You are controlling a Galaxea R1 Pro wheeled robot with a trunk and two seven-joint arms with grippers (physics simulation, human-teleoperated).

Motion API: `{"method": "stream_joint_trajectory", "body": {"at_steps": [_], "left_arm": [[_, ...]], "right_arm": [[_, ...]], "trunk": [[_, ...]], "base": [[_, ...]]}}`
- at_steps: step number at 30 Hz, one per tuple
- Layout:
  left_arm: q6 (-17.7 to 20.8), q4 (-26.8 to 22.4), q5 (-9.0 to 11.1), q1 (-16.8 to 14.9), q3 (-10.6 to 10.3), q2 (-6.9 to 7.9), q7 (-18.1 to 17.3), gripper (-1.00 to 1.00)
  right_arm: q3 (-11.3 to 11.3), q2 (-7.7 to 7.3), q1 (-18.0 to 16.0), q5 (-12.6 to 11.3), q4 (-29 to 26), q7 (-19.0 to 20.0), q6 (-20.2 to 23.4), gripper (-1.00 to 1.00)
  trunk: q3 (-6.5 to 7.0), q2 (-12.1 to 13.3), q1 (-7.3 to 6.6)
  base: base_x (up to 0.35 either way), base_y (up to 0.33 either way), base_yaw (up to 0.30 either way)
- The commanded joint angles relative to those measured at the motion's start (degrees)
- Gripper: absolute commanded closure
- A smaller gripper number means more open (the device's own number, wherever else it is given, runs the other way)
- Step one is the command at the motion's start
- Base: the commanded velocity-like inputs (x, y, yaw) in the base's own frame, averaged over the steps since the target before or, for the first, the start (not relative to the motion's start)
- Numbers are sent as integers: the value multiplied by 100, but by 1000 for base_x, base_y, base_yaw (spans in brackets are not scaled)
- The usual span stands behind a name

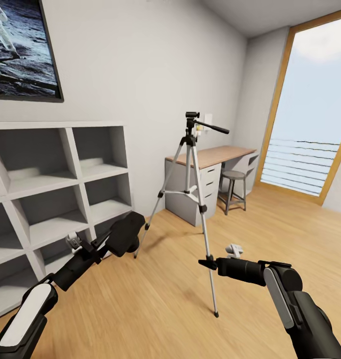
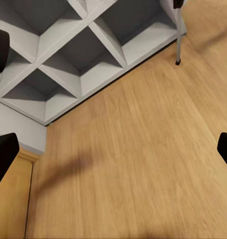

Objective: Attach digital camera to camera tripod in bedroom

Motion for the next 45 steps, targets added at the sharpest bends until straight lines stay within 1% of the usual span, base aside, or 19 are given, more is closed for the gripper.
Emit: {"method": "stream_joint_trajectory", "body": {"at_steps": [1,10,20,45], "left_arm": [[42,2,34,-4,6,-1,-12,100],[53,2,34,-4,11,-1,-22,100],[57,10,42,-4,13,-1,-110,100],[60,19,59,-4,14,-1,-126,100]], "right_arm": [[-7,2,-4,22,-2,35,28,-100],[-7,14,-4,22,-2,25,22,-100],[-6,13,-4,22,-2,26,22,-100],[-7,15,-4,22,-2,15,22,-100]], "trunk": [[12,39,-23],[174,400,-221],[354,801,-441],[802,1804,-990]], "base": [[0,0,0],[0,0,0],[0,0,0],[0,0,0]]}}
